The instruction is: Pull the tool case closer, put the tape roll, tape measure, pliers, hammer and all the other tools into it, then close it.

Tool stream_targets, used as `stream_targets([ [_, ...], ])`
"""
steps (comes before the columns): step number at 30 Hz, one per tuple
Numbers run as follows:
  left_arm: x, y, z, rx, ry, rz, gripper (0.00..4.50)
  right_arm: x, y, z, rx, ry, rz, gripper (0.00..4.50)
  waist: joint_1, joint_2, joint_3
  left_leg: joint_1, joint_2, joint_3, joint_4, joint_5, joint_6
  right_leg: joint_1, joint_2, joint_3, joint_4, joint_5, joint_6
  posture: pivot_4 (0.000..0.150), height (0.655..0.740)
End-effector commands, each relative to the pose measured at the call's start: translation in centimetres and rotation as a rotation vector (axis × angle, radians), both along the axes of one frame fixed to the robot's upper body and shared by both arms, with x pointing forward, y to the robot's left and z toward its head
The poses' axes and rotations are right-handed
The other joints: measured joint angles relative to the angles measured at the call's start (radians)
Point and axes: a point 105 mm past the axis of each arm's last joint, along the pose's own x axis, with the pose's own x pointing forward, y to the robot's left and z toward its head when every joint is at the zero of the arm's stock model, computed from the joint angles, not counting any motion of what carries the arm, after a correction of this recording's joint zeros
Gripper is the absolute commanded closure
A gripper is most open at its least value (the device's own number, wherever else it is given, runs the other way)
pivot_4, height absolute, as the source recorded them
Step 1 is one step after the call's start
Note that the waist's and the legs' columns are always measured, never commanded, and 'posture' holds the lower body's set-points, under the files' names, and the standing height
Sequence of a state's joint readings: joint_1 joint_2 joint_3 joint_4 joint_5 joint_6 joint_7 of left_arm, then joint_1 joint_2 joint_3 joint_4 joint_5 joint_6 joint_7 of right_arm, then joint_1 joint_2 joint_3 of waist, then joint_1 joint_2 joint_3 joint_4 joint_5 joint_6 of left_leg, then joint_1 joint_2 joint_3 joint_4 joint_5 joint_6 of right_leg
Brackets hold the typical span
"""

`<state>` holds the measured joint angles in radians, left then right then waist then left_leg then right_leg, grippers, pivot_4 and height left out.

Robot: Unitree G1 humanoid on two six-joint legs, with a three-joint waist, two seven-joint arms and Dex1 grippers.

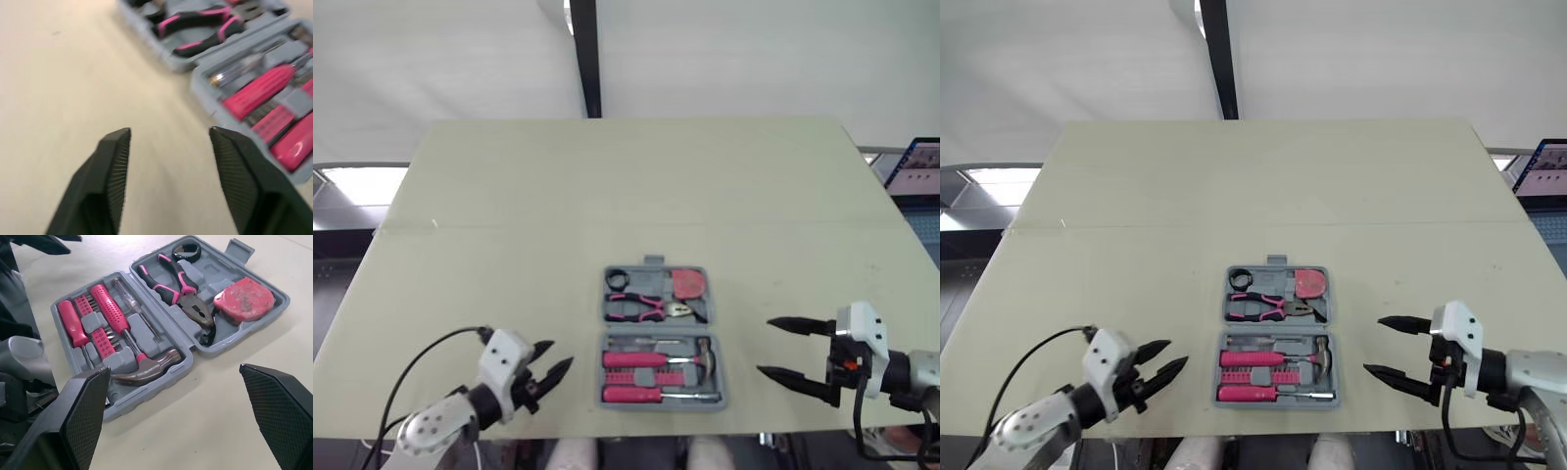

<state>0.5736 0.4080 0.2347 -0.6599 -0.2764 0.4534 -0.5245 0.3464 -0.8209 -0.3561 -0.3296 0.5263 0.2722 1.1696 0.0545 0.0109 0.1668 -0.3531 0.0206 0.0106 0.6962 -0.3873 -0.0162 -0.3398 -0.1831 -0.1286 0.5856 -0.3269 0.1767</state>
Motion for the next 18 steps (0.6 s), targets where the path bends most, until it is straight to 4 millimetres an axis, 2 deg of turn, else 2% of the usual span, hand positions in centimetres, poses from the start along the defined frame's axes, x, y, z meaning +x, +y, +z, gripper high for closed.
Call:
stream_targets([
  [1, -1.1, 1.9, 0.5, -0.019, -0.037, 0.129, 0.01, -0.8, -0.3, 0.3, -0.022, -0.04, -0.033, 0.0, 0.0, 0.0, 0.0, 0.0, 0.0, 0.0, 0.0, 0.0, 0.0, 0.0, 0.0, 0.0, 0.0, 0.0, 0.0, 0.15, 0.74],
  [6, -3.2, 2.4, -0.5, -0.028, 0.01, 0.18, 0.01, -1.7, -0.6, -0.5, -0.025, -0.019, -0.067, 0.0, -0.005, 0.0, 0.0, 0.001, 0.0, 0.001, 0.0, -0.001, 0.0, 0.0, 0.0, 0.001, 0.0, 0.0, 0.0, 0.15, 0.74],
  [9, -3.6, 2.2, -0.8, -0.029, 0.016, 0.168, 0.01, -1.7, -0.8, -0.8, -0.042, -0.016, -0.064, 0.0, -0.004, 0.0, 0.0, 0.0, 0.0, 0.001, 0.0, -0.001, 0.0, 0.0, 0.0, 0.001, -0.001, 0.0, 0.0, 0.15, 0.74],
  [14, -3.6, 2.4, -1.5, 0.001, 0.017, 0.145, 0.01, -1.8, -1.2, -1.5, -0.105, 0.025, -0.062, 0.0, -0.005, 0.0, 0.0, 0.0, 0.0, 0.001, 0.0, -0.002, 0.0, 0.0, 0.0, 0.001, -0.001, 0.0, -0.001, 0.15, 0.74],
  [16, -2.9, 2.2, -1.4, -0.014, -0.006, 0.126, 0.01, -1.5, -1.3, -1.6, -0.111, 0.078, -0.074, 0.0, -0.005, 0.0, 0.0, 0.0, 0.0, 0.002, 0.0, -0.002, 0.0, -0.001, 0.0, 0.001, -0.001, 0.0, -0.001, 0.15, 0.74],
  [18, -1.8, 1.4, -1.4, -0.026, -0.035, 0.078, 0.52, -0.6, -1.1, -1.4, -0.103, 0.103, -0.086, 0.0, -0.005, 0.0, 0.0, 0.001, 0.0, 0.001, 0.0, -0.002, 0.0, 0.0, 0.0, 0.001, 0.0, 0.0, -0.001, 0.15, 0.74],
])
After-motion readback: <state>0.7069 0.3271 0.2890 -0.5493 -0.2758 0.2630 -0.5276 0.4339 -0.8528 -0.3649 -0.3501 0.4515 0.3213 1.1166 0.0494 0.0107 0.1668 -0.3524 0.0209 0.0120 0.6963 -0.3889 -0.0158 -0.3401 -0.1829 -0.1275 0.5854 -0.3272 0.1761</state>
